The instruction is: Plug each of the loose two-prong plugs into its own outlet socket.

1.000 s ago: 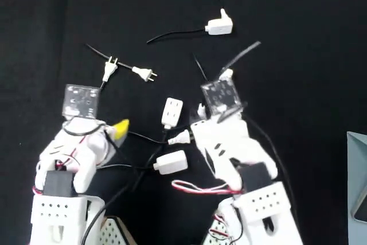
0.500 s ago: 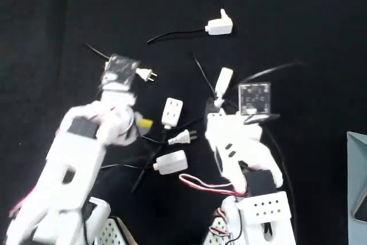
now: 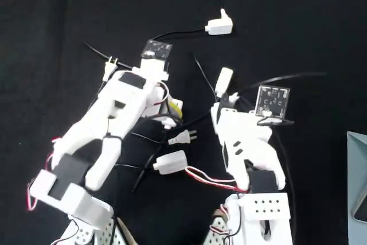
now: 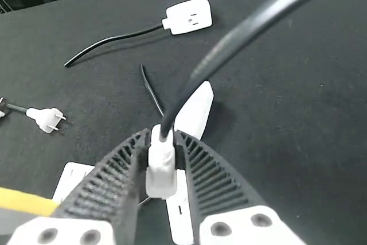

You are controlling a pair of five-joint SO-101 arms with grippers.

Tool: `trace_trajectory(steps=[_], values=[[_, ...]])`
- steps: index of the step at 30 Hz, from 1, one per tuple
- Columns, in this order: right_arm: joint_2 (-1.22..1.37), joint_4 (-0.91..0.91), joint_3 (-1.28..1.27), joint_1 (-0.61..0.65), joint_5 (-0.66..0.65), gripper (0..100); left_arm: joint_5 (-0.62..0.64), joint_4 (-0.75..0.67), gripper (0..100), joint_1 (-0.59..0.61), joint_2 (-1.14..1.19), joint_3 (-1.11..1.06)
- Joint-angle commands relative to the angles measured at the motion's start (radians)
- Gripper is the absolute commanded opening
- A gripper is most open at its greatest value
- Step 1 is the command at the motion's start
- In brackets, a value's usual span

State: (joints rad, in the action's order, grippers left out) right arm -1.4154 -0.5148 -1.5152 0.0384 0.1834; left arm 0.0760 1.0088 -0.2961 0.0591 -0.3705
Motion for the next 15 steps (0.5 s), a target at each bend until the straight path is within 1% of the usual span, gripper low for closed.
trace_trajectory(steps=[1,3,5,8,10,12,15], values=[[-0.013,0.028,0.007,-0.014,0.003,1.2,0.011,-0.018,35,-0.01,0.038,0.091],[-0.013,0.028,0.007,-0.014,0.003,1.2,0.009,-0.083,30,-0.01,0.066,0.081],[-0.013,0.028,0.005,-0.014,0.003,1.2,0.006,-0.176,25,-0.01,0.1,0.047],[-0.013,0.026,0.004,-0.014,0.003,1.2,0.0,-0.282,21,-0.01,0.137,-0.005],[-0.013,0.026,0.004,-0.014,0.003,1.2,0.0,-0.282,19,-0.01,0.141,-0.01],[-0.013,0.026,0.004,-0.014,0.003,1.2,-0.003,-0.252,17,-0.004,0.137,-0.001],[-0.013,0.026,0.002,-0.014,0.003,1.2,-0.084,-0.203,14,-0.002,0.098,-0.002]])
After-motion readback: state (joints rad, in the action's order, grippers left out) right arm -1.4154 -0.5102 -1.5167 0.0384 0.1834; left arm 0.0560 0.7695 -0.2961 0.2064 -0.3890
